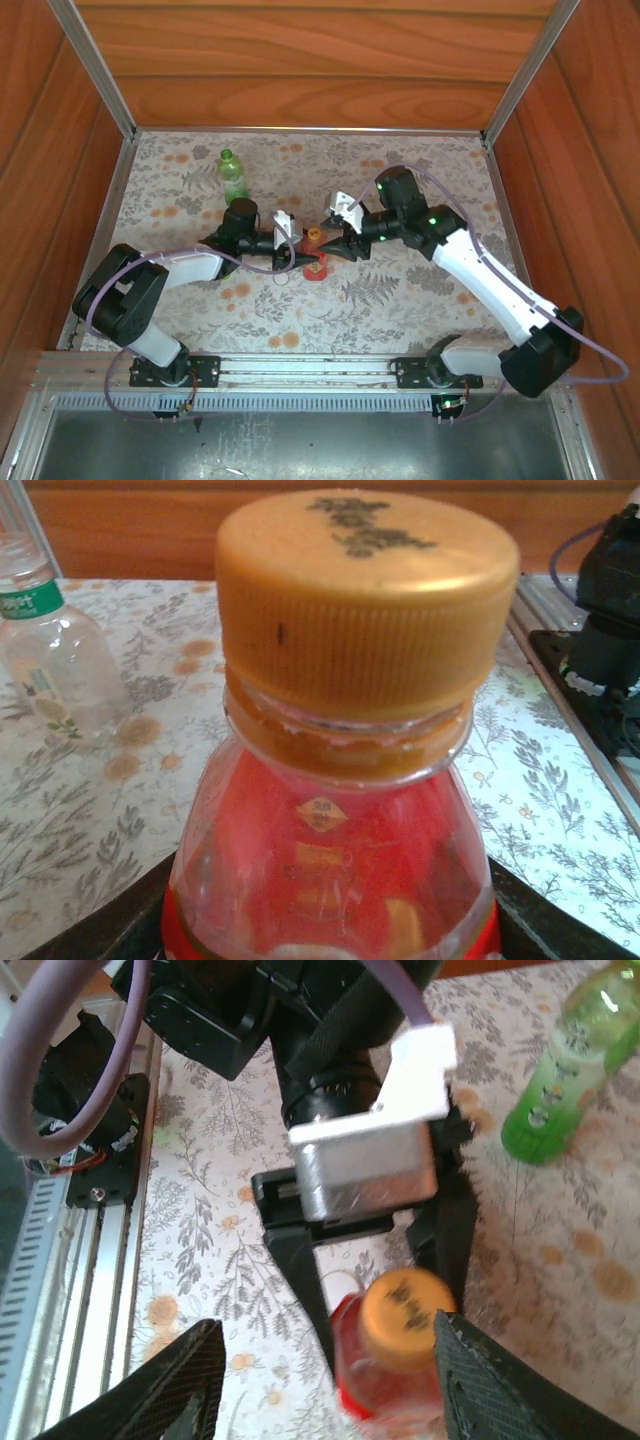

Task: Screw on the bottle caps

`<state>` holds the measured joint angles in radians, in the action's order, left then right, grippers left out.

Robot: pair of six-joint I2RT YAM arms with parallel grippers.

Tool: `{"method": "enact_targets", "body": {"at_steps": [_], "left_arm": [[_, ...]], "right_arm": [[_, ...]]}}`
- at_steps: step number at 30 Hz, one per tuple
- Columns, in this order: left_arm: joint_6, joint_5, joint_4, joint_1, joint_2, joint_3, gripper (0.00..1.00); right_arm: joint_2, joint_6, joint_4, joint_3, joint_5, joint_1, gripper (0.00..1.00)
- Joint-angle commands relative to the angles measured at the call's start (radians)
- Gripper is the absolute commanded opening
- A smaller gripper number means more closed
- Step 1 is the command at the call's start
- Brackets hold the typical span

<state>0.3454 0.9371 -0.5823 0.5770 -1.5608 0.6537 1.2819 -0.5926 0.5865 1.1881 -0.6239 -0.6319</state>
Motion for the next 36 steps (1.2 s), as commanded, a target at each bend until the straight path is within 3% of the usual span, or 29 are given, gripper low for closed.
{"method": "enact_targets", "body": {"at_steps": [1,14,36], "left_arm": [[0.034,0.073,0.015,-0.001,0.012,-0.012,0.57],[0.035,0.043,0.016,-0.001,0.003,-0.014,0.58],[0.026,0.030,0.015,-0.002,0.007,-0.012,0.58]], "right_arm": [[0.071,-0.229,0.110,0.089,-0.087,0.013,0.56],[0.229,-0.302,0.202,0.199,-0.117,0.015,0.41],[0.260,-0.288,0.189,0.194,-0.055,0.015,0.36]]}}
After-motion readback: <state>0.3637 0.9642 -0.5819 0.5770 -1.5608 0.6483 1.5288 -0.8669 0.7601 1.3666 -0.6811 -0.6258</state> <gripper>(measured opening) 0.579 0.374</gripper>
